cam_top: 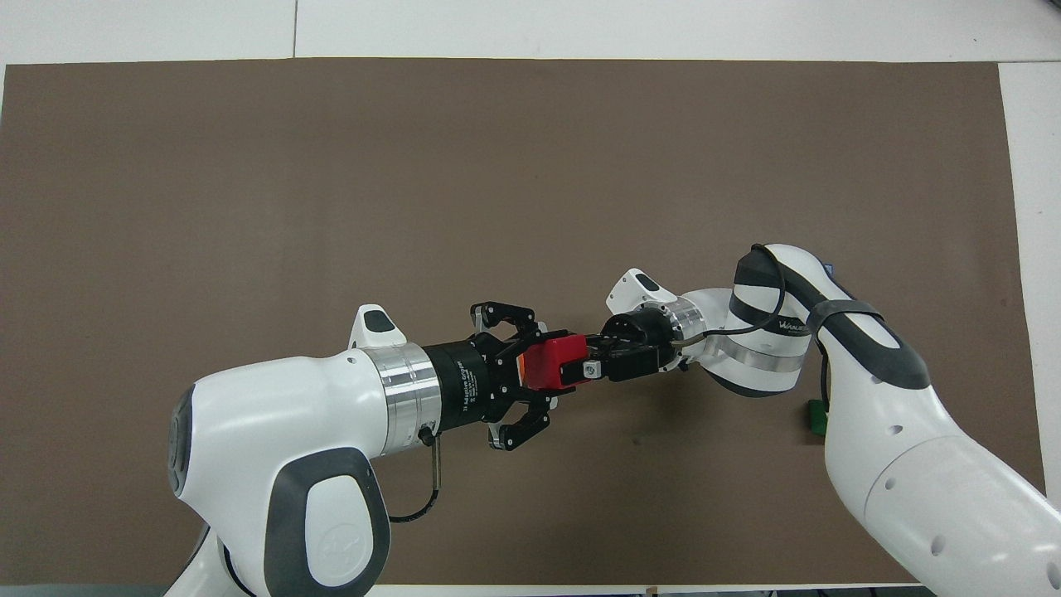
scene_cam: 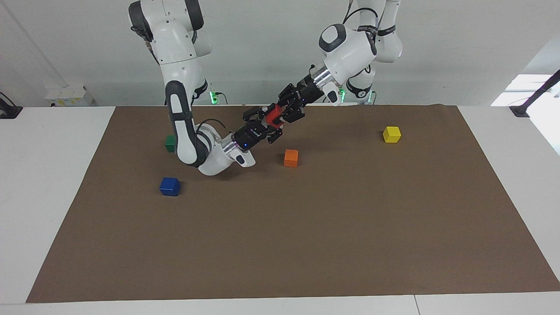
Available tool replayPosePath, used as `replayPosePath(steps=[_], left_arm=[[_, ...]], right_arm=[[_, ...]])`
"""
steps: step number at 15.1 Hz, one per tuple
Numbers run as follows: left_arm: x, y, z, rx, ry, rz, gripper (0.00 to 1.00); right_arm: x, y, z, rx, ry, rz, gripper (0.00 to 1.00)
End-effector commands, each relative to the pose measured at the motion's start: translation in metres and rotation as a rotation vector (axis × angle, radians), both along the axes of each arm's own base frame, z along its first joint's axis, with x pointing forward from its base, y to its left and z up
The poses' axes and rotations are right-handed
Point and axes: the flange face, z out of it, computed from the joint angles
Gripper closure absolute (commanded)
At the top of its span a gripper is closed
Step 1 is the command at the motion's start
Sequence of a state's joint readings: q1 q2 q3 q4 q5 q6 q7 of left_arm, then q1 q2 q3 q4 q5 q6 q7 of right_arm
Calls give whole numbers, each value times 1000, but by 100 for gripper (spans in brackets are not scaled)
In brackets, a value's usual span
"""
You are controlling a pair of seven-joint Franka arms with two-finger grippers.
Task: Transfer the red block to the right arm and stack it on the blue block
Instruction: 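Carry the red cube toward the right gripper, which grasps it, then open the left gripper and withdraw it while the right gripper holds the cube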
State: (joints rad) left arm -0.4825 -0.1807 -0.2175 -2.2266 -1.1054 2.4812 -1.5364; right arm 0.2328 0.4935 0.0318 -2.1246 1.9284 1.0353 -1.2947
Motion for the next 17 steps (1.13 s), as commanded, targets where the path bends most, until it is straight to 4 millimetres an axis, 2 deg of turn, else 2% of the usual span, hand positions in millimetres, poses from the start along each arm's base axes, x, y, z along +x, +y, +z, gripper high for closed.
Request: replayPosePath(steps=[1, 2, 4, 5, 9, 11, 14, 17], left_arm=[[1, 13, 19, -37, -8, 51, 0], [7, 28, 28, -45, -17, 71, 0], [17, 64, 45, -50, -1, 55, 0], [25, 88, 49, -19, 11, 34, 0], [54, 182, 69, 178, -13, -121, 0], [60, 220, 68, 316, -109, -252, 0], [70, 265, 59, 512, -186, -374, 0], [104, 296, 82, 716, -318, -548, 0]], right_arm=[[5, 3, 5, 2, -27, -20, 100], [6, 2, 9, -12, -20, -13, 100], [14, -7, 30, -76, -10, -4, 100], [18, -16, 33, -128, -8, -3, 100], [22, -22, 41, -174, -3, 11, 100], [32, -50, 61, -304, -16, 7, 100], [43, -83, 97, -538, -58, 29, 100], [47, -119, 137, -832, -106, 46, 100]])
